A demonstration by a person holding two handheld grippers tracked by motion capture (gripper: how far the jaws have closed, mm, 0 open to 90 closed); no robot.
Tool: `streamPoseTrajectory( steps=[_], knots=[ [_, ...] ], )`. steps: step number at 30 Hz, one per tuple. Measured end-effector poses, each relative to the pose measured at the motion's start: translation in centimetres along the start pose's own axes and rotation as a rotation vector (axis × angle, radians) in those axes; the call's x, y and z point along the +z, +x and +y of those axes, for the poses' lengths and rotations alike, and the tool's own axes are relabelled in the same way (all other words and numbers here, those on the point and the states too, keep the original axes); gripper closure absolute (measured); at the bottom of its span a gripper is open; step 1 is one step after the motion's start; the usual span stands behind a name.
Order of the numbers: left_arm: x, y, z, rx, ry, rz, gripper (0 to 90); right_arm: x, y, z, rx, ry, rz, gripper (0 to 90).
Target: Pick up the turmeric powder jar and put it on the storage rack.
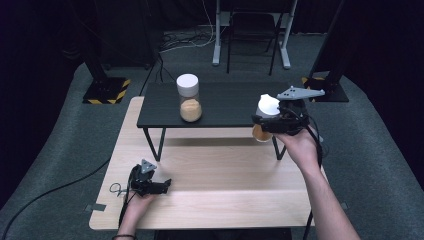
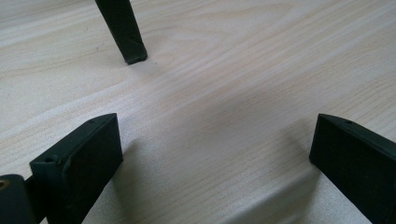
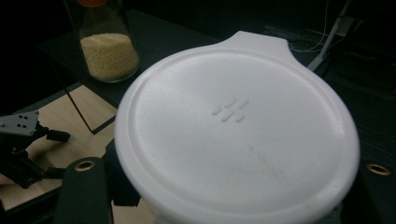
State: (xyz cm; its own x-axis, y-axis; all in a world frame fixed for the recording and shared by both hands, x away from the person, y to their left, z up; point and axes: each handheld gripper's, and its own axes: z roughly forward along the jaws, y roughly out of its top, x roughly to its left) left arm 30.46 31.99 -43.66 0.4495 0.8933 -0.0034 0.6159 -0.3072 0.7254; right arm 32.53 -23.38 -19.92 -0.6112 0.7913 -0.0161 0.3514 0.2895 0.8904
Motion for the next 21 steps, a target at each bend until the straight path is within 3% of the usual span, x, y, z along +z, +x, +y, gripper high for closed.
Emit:
streamPoseTrajectory(
  steps=[21],
  knots=[
    [0.0, 0.1, 0.0, 0.002, -0.002, -0.005, 2.0, 3.2, -0.9, 3.7, 0.002, -0.001, -0.041, 29.5]
  ],
)
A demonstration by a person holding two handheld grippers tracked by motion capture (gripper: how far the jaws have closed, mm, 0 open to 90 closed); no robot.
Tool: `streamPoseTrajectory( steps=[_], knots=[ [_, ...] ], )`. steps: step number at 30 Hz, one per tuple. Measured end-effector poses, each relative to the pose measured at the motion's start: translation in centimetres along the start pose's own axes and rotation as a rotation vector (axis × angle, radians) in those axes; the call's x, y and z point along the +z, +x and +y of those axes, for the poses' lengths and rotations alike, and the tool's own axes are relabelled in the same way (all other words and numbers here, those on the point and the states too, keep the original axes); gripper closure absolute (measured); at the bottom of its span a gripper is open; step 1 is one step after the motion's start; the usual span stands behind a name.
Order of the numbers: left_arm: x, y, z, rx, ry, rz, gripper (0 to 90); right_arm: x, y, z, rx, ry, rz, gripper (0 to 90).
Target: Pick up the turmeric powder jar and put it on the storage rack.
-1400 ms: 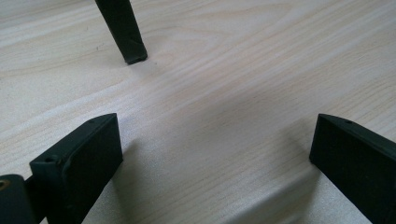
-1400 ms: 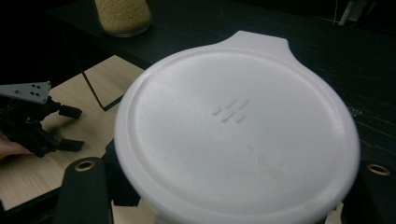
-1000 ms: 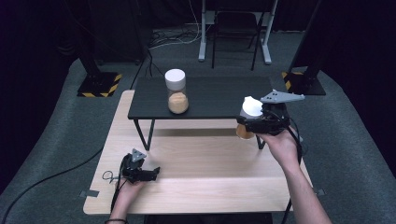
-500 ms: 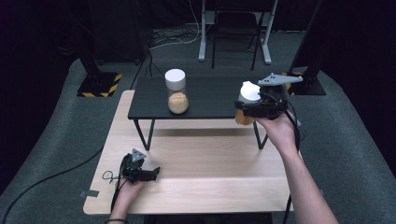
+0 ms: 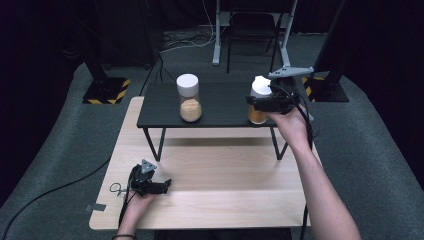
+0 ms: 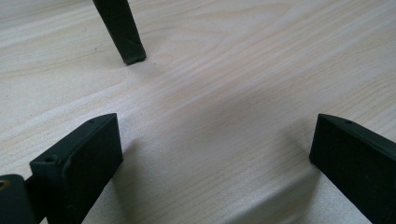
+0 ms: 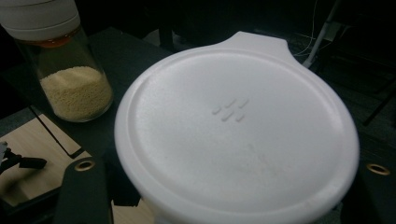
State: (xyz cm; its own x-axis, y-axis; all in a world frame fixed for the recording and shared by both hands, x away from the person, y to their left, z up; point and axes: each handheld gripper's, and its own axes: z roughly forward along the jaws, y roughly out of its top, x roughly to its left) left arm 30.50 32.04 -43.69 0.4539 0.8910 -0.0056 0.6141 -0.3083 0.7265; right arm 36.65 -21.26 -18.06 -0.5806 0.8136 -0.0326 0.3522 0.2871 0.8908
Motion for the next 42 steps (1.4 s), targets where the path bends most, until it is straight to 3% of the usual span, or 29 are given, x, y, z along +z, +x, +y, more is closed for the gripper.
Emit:
streamPoseTrajectory(
  steps=[20, 30, 37, 42],
  knots=[
    [0.0, 0.0, 0.0, 0.0, 0.0, 0.0, 1.9, 3.2, -1.0, 1.1, 0.033, 0.038, -0.02, 29.5],
    [0.0, -0.1, 0.0, -0.002, 0.0, 0.002, 2.0, 3.5, -1.7, 0.9, 0.035, 0.028, -0.001, 29.1],
    [0.0, 0.0, 0.0, 0.003, 0.002, 0.0, 1.9, 3.3, -1.9, 0.4, 0.07, 0.017, 0.004, 19.6],
    [-0.1, 0.0, -0.1, 0.002, 0.0, -0.003, 2.0, 2.9, -1.2, -0.1, 0.086, 0.001, -0.015, 14.1]
  ],
)
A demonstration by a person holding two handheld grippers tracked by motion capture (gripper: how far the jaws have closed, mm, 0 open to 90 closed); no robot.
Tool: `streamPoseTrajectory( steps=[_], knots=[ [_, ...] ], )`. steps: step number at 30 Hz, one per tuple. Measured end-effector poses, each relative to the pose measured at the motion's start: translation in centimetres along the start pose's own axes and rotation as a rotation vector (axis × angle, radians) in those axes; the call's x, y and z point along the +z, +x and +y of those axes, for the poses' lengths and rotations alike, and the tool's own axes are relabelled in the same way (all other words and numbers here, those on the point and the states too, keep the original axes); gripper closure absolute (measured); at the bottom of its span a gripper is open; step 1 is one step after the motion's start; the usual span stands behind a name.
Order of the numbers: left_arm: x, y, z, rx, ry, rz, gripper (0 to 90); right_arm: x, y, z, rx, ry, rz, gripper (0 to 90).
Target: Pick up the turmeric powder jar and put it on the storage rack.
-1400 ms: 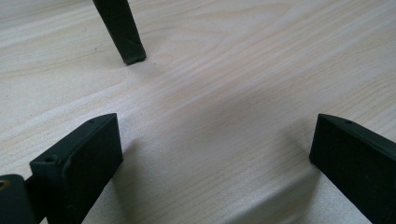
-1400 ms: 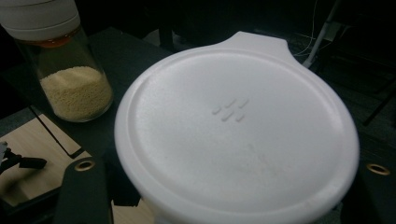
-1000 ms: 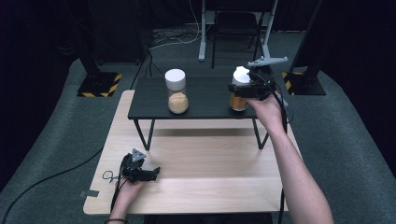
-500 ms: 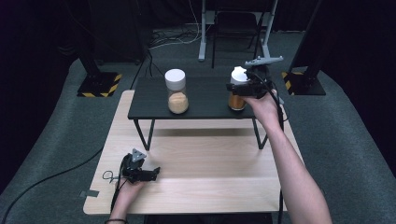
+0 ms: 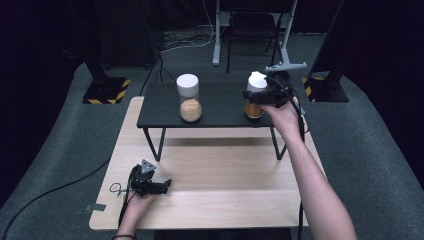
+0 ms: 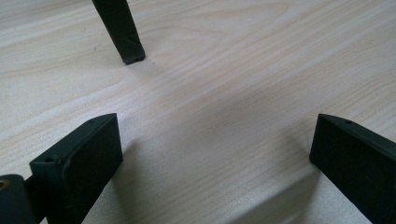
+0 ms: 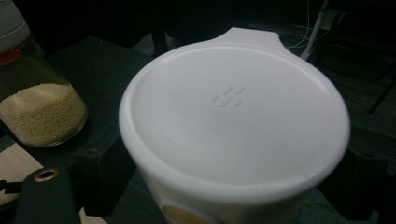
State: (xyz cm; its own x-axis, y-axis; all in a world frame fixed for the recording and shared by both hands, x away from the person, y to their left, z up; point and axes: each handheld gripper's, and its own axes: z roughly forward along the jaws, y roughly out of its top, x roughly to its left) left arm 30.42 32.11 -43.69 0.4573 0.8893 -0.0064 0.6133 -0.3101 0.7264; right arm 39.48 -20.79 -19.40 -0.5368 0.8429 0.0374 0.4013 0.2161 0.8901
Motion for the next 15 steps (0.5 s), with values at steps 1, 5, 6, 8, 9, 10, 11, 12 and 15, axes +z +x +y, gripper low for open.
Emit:
streamPoseTrajectory(
  steps=[1, 5, 6, 8, 9, 10, 11, 12, 15],
  knots=[
    [0.0, 0.0, 0.0, 0.0, 0.0, -0.001, 2.0, -0.1, 0.1, -0.2, -0.002, -0.006, -0.002, 13.2],
    [0.0, 0.0, 0.0, 0.0, -0.001, -0.001, 2.0, -0.2, 0.6, -0.6, -0.003, -0.01, 0.004, 10.8],
    [0.0, 0.0, 0.0, 0.0, 0.0, -0.001, 1.9, -0.2, 0.8, -0.7, -0.011, -0.007, -0.004, 10.7],
    [0.0, 0.1, 0.0, 0.001, 0.0, -0.002, 1.9, -0.4, 0.8, -0.9, -0.016, -0.012, -0.003, 10.1],
    [0.0, 0.1, 0.0, 0.002, 0.0, -0.002, 1.9, -0.4, 0.8, -1.0, -0.017, -0.016, -0.001, 10.1],
    [0.0, 0.0, 0.0, 0.001, 0.0, -0.001, 1.9, -0.5, 0.7, -1.2, -0.016, -0.02, 0.001, 10.2],
    [0.0, 0.0, 0.0, 0.0, 0.0, 0.001, 1.9, -0.6, 0.6, -1.3, -0.013, -0.019, 0.002, 10.1],
    [0.0, 0.0, 0.0, -0.001, 0.0, 0.002, 1.9, -0.7, 0.6, -1.4, -0.013, -0.018, 0.002, 10.0],
    [0.0, 0.0, 0.0, -0.001, 0.0, 0.001, 1.9, -1.0, 0.5, -1.8, -0.013, -0.022, 0.004, 10.0]
  ],
)
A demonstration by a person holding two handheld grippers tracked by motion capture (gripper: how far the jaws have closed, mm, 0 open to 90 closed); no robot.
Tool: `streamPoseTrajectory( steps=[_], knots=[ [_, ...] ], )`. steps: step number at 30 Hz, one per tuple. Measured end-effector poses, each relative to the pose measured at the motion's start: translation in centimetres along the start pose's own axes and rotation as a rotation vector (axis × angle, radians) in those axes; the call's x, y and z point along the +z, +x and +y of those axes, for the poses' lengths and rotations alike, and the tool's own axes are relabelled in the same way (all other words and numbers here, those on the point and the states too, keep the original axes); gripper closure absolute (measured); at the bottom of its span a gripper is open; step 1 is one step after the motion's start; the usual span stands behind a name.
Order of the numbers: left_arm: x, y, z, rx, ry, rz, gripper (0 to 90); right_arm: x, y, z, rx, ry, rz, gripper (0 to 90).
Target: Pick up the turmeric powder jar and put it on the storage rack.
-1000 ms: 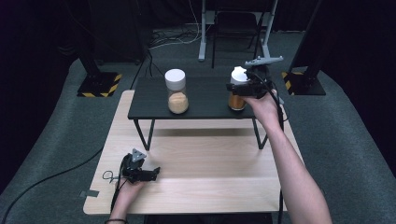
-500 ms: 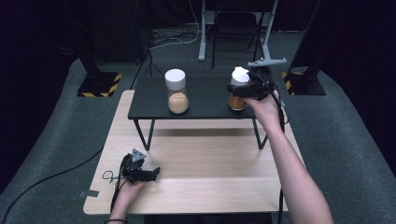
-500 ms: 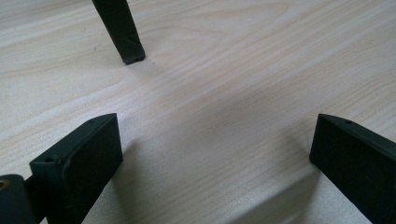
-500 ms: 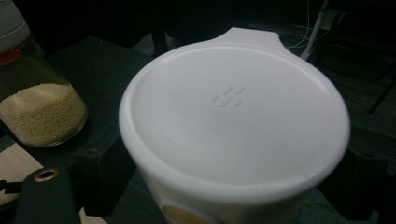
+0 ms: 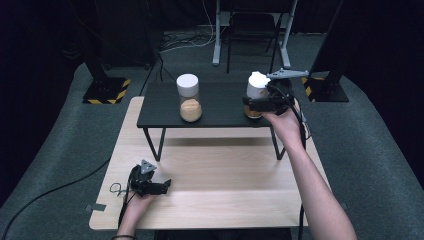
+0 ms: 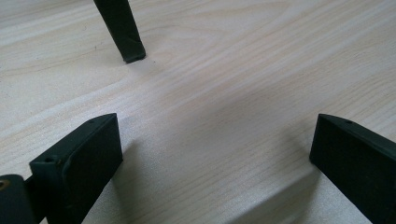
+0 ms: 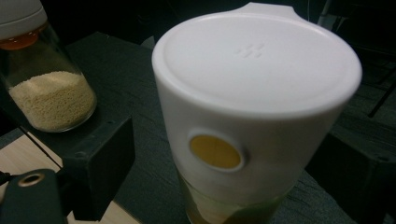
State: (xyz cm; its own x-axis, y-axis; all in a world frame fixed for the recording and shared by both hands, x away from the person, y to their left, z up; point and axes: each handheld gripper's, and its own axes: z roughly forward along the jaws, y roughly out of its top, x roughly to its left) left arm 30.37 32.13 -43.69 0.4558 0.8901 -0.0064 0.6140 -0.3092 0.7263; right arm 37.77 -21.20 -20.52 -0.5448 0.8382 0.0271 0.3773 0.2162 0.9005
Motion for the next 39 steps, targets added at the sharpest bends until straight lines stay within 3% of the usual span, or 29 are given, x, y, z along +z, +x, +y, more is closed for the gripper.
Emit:
streamPoseTrajectory(
  steps=[17, 39],
  knots=[
    [0.0, 0.0, 0.0, 0.001, 0.0, 0.0, 1.9, -1.8, 0.0, -1.5, -0.014, -0.008, -0.005, 9.8],
    [0.1, 0.1, 0.1, 0.003, 0.001, 0.0, 1.9, -4.5, -1.3, -5.5, 0.023, -0.024, -0.006, 10.0]
  ],
)
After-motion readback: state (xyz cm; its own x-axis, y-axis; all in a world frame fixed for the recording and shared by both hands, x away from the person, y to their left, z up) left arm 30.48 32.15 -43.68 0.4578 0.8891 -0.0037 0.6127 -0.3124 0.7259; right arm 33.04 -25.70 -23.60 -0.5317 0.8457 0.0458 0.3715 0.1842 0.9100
